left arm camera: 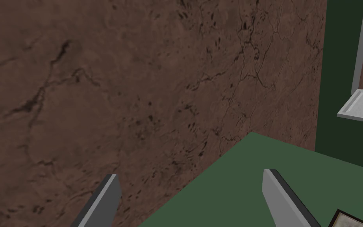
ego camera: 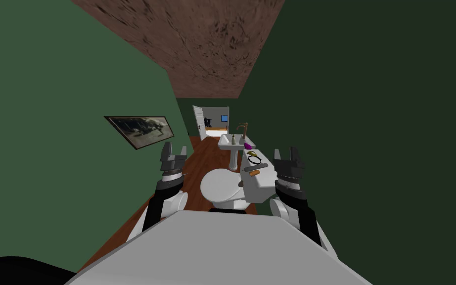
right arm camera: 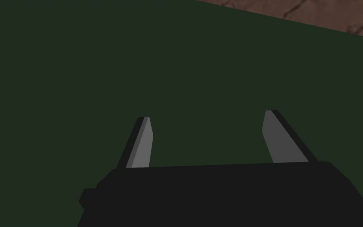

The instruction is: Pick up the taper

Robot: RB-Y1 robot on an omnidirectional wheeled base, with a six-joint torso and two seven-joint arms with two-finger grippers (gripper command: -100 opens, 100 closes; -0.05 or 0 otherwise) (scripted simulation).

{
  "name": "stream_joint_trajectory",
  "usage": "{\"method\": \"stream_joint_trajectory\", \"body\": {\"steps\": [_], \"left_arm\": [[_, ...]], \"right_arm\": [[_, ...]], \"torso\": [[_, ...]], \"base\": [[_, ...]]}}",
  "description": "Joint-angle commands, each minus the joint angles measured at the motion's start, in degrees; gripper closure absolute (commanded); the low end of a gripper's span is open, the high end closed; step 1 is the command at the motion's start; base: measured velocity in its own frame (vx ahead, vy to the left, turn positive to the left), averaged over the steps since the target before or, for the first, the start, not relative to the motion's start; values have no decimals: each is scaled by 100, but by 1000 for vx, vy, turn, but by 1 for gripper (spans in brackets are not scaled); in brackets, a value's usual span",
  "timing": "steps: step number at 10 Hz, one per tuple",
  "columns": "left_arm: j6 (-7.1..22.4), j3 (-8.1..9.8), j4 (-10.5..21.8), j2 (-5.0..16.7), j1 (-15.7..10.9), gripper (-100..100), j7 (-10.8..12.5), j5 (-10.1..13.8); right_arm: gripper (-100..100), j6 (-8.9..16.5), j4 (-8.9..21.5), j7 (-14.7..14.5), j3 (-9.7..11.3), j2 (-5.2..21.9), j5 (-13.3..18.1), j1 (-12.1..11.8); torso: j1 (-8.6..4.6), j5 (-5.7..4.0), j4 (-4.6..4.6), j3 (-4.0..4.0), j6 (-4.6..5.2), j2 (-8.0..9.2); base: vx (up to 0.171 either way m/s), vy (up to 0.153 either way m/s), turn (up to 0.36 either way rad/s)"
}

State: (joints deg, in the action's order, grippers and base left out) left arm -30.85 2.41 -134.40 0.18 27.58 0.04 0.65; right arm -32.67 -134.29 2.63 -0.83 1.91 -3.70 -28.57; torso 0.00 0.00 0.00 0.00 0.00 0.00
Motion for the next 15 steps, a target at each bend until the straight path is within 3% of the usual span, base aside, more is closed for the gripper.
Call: {"method": "stream_joint_trajectory", "body": {"steps": [1, 5, 6, 8, 15], "left_arm": [[0, 0, 0, 0, 0, 0, 0, 0], [0, 0, 0, 0, -1, 0, 0, 0], [0, 0, 0, 0, -1, 0, 0, 0], [0, 0, 0, 0, -1, 0, 0, 0], [0, 0, 0, 0, -1, 0, 0, 0]], "right_arm": [[-100, 77, 88, 181, 75, 208, -126, 51], [-100, 335, 380, 780, 334, 499, -567, 206], [-100, 335, 380, 809, 334, 499, -567, 206], [-100, 510, 578, 1167, 515, 600, -884, 312], [-100, 801, 915, 2054, 826, 695, -1456, 502]], "torso": [[0, 0, 0, 0, 0, 0], [-4, -1, 6, 16, -1, 28], [-3, -1, 7, 19, -1, 34], [-6, -1, 6, 15, 0, 26], [-3, -1, 5, 13, 0, 21]], "base": [[-32, 1, 38], [-75, -9, 42], [-72, -8, 17], [-69, -13, 44], [-59, -8, 30]]}}
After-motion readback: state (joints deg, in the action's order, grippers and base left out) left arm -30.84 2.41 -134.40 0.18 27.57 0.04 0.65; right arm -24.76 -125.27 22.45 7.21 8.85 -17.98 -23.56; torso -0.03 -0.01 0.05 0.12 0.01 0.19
